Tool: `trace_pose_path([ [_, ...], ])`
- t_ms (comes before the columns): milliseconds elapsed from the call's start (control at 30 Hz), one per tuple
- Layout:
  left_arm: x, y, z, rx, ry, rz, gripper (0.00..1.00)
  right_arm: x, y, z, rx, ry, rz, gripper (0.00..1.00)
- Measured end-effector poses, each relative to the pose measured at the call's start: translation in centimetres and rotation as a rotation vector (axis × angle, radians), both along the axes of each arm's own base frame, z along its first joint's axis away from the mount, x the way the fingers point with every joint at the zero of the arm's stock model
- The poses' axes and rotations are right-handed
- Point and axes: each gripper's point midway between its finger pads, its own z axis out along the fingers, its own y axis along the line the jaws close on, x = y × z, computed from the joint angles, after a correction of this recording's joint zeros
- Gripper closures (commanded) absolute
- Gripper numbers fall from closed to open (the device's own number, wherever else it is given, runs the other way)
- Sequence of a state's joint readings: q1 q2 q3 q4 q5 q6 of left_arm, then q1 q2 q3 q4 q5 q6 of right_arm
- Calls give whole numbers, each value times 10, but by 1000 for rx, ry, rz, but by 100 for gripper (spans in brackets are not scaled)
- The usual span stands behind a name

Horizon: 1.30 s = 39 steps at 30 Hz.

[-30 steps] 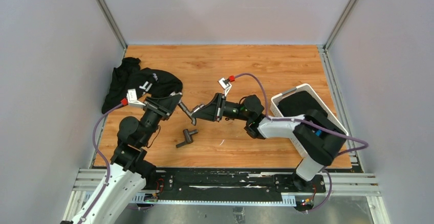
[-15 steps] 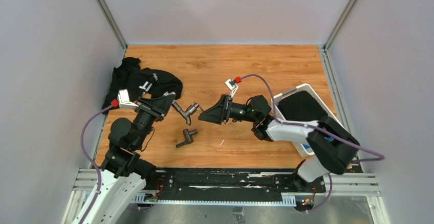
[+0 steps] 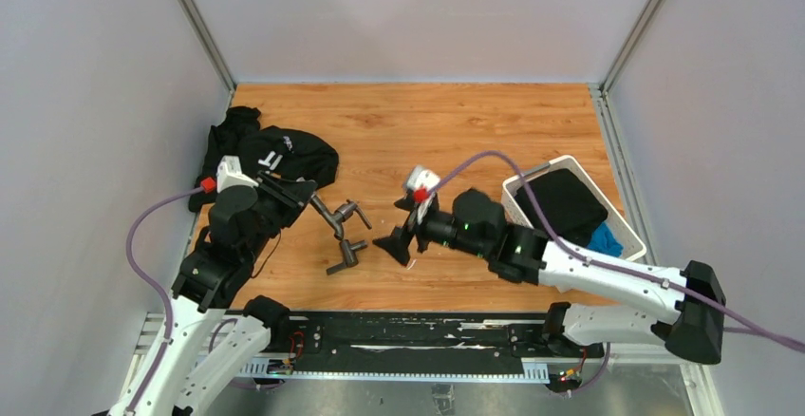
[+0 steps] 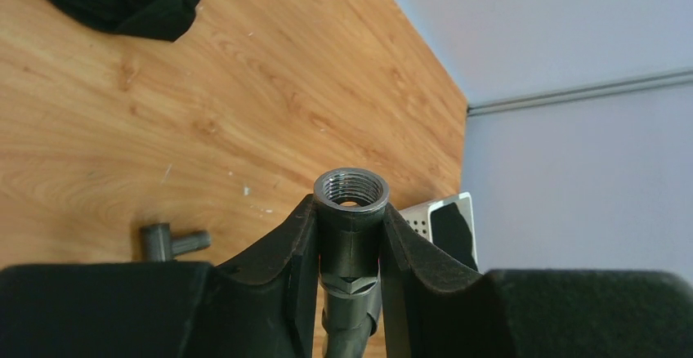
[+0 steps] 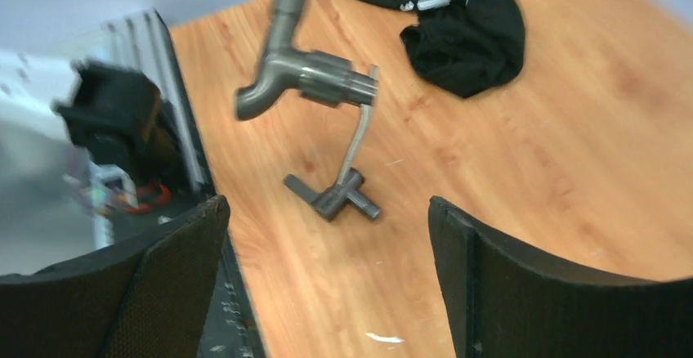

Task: Install the water faucets
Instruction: Screw the water faucet onto the adaptor.

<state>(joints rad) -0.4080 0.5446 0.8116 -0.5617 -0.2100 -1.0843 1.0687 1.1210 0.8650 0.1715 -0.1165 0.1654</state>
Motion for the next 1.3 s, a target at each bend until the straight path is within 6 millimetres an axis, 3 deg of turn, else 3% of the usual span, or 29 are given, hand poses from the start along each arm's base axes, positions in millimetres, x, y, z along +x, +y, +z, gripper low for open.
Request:
trace_pose_path([
  [133,-3,3,-12,9,74,20,100,-41,20,-3,-132,-357,78,6],
  [200,-3,2,-14,6,86,16,100,-51,30,-4,-158,-478,99,6],
  [367,-3,-1,-15,-17,101,14,100,-42,52,-15,-218,-696,38,4],
  [533,-6,0,-15,-38,105,22,100,-29,78,-43,-328,-897,-59,7],
  [700,-7,0,-16,-38,110,22,100,-21,87,-62,-405,-1014,-126,15],
  [767,-7,1,-17,-36,114,23,100,-17,87,-59,-407,-1035,-166,22],
  [1000,-9,1,-20,-31,128,23,100,-7,86,-19,-324,-1056,-316,43],
  [1167,-8,-1,-18,-48,124,22,100,-5,87,-20,-321,-1054,-335,70],
  [1233,-8,-2,-18,-53,125,19,100,-5,89,-26,-330,-1050,-329,98],
  [1300,-8,-2,-18,-55,126,20,100,-5,89,-29,-335,-1042,-328,100],
])
